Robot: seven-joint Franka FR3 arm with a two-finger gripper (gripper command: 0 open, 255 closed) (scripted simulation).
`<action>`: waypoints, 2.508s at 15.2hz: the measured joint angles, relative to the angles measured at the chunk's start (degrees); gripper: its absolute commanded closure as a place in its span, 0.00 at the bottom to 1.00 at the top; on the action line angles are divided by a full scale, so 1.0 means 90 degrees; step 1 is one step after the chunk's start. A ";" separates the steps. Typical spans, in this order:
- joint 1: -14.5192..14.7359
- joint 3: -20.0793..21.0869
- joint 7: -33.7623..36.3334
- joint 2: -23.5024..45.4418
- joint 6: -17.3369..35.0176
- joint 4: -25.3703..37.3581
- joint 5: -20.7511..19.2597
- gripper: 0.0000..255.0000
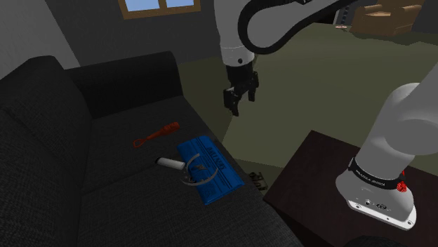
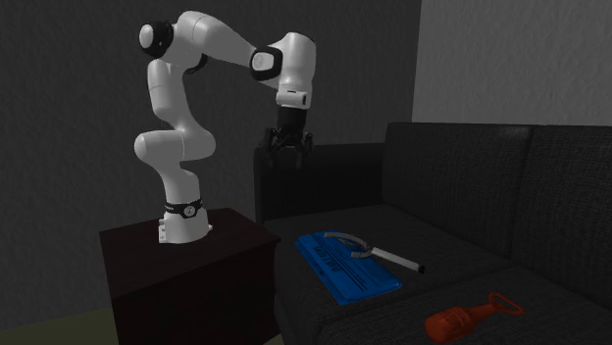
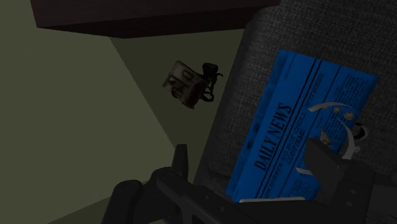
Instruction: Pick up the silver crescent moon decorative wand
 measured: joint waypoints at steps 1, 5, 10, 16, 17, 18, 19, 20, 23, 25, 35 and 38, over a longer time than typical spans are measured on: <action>0.0014 0.0108 0.0171 0.0247 0.0114 0.0098 -0.0037 0.00; 0.0053 0.0400 0.0749 0.1152 0.0465 0.0501 -0.0280 0.00; 0.0212 0.0628 0.1532 0.2432 0.0797 0.1196 -0.0774 0.00; 0.0694 0.0607 0.2412 0.4130 0.0911 0.2443 -0.1475 0.00; 0.0803 0.0575 0.2534 0.4422 0.0913 0.2684 -0.1582 0.00; 0.0879 0.0551 0.2620 0.4617 0.0933 0.2823 -0.1644 0.00; 0.1020 0.0526 0.2745 0.4899 0.0855 0.3140 -0.1724 0.00; 0.1104 0.0486 0.2803 0.5142 0.0839 0.3370 -0.1793 0.00; 0.1440 0.0380 0.3024 0.5897 0.0710 0.4173 -0.1959 0.00; 0.1598 0.0307 0.3087 0.6311 0.0658 0.4607 -0.2039 0.00; 0.1707 0.0174 0.3163 0.6799 0.1007 0.4726 -0.2196 1.00; 0.1707 0.0174 0.3163 0.6801 0.1010 0.4727 -0.2197 1.00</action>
